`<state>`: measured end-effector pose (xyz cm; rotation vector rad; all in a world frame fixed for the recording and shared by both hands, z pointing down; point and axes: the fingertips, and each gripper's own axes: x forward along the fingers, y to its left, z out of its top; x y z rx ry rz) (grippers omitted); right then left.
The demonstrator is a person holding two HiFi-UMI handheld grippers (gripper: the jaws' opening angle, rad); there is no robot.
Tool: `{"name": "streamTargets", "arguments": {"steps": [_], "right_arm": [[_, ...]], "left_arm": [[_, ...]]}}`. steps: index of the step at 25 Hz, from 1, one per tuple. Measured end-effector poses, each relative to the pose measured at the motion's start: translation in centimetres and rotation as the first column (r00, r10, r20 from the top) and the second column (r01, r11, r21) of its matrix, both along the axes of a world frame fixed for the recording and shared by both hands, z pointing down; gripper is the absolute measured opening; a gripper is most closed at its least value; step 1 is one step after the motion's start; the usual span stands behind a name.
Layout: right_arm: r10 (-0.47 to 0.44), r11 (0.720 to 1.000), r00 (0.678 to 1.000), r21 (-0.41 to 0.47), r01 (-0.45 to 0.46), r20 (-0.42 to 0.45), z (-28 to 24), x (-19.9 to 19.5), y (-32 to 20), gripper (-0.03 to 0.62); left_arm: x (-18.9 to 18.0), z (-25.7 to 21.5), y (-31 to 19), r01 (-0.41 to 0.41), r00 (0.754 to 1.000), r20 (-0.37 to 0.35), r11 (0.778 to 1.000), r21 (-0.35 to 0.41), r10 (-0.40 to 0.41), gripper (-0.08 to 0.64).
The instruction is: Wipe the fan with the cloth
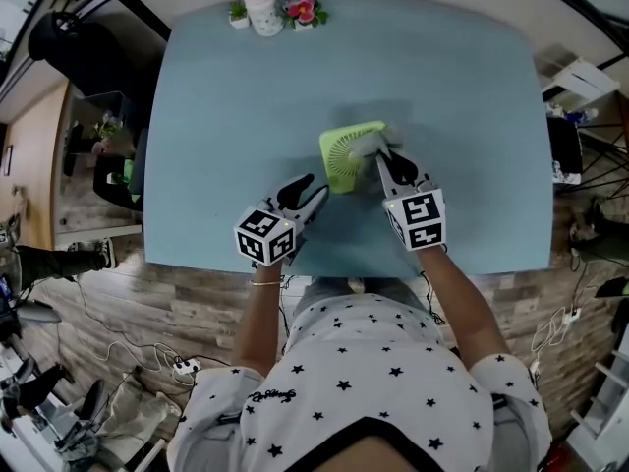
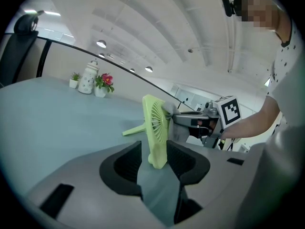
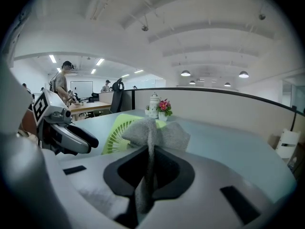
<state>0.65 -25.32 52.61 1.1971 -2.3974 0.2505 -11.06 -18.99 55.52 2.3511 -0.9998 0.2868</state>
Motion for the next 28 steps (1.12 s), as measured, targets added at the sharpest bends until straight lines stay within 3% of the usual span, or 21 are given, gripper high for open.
{"name": "streamTargets", "arguments": {"steps": [5, 14, 21, 28], "right_arm": [[0.052, 0.998, 0.999, -0.026, -0.051, 0.013, 0.5, 1.6, -0.5, 0.024], [0.046, 0.999, 0.998, -0.019, -0.045, 0.041, -0.3, 1.8, 0.2, 0.025], [-0.111, 0.994, 0.99, 0.01, 0.11, 0.09, -2.8, -2.2, 4.4, 0.023], [-0.236, 0.97, 0.968, -0.045, 0.24, 0.087, -0.5, -7.6, 6.9, 0.023]], "left_arm": [[0.0, 0.3, -0.1, 0.001, 1.0, 0.004, 1.0, -0.008, -0.001, 0.183], [0.0, 0.0, -0.2, 0.013, 1.0, -0.005, 1.0, -0.002, -0.013, 0.179], [-0.9, -0.3, 0.2, 0.035, 0.999, -0.011, 0.999, 0.002, -0.035, 0.179], [-2.4, -0.3, 1.1, 0.065, 0.998, -0.006, 0.998, -0.005, -0.065, 0.178]]}}
